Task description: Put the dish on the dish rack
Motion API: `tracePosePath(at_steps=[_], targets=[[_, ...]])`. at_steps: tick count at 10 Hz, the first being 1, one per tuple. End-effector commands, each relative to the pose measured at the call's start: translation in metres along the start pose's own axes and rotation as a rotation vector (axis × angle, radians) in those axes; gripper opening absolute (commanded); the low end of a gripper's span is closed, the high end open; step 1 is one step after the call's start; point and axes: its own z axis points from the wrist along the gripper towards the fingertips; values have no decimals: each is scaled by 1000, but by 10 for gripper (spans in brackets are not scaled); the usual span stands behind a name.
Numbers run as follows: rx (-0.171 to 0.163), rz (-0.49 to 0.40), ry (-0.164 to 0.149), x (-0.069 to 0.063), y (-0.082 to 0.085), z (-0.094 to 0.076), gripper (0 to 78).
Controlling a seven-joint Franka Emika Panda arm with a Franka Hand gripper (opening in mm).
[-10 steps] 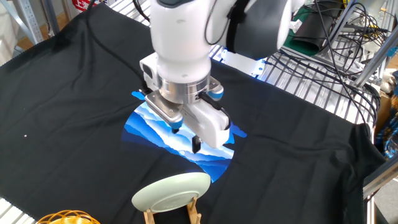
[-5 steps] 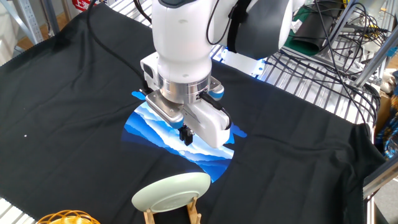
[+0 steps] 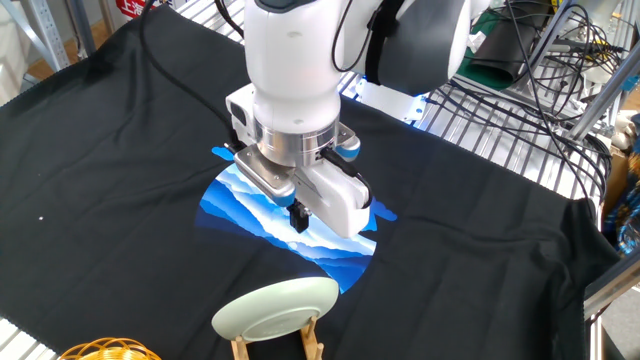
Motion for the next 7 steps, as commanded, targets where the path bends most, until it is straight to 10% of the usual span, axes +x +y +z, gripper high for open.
tracePosePath(at_steps=[1,7], targets=[[112,-463,61,6,-88,-21,12],[124,-484,72,6,-93,-24,12]])
